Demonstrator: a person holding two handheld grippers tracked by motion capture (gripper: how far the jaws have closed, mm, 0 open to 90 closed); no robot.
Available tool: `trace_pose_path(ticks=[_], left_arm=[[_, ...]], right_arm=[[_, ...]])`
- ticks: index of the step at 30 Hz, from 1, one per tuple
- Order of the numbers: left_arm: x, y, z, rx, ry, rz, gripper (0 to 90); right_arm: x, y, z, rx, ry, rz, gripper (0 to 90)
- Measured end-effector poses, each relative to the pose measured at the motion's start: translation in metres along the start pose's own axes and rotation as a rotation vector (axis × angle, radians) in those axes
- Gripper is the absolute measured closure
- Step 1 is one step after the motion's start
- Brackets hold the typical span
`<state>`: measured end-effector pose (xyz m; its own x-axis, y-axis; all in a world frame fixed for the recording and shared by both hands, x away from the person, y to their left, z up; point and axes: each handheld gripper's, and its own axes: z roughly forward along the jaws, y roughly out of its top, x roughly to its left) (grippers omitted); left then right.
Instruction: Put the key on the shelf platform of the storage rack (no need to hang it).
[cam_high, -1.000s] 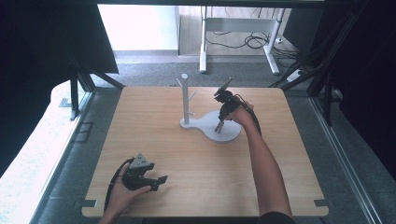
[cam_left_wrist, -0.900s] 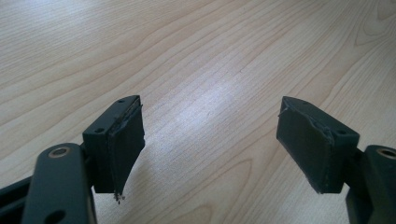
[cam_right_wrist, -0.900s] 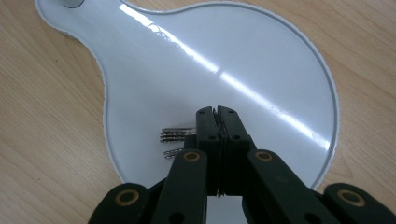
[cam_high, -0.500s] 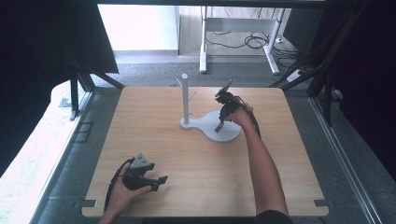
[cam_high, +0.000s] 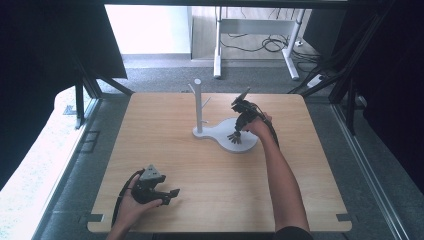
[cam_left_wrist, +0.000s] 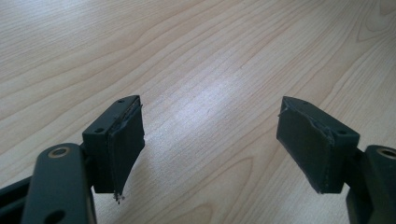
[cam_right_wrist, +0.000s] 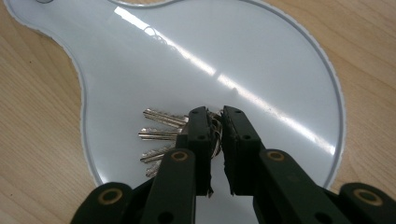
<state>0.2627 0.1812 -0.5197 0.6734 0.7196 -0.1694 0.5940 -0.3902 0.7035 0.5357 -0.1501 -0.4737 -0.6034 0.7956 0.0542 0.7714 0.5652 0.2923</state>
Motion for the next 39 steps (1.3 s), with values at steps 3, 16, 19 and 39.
trace_pose_path(ticks=[3, 16, 19, 39], left_arm=[[0.000, 0.000, 0.001, 0.005, 0.002, 0.002, 23.4], [-0.002, 0.001, 0.001, 0.004, 0.000, 0.008, 23.5], [-0.001, 0.001, 0.002, 0.006, 0.001, 0.008, 23.5], [-0.004, 0.001, 0.003, 0.011, 0.010, 0.011, 23.6]], right_arm=[[0.000, -0.001, -0.005, -0.014, 0.000, 0.000, 72.7], [0.012, -0.019, -0.023, -0.069, 0.039, -0.037, 57.2], [0.016, -0.029, -0.025, -0.086, 0.047, -0.051, 55.8], [0.030, -0.112, -0.054, -0.246, 0.107, -0.108, 54.8]])
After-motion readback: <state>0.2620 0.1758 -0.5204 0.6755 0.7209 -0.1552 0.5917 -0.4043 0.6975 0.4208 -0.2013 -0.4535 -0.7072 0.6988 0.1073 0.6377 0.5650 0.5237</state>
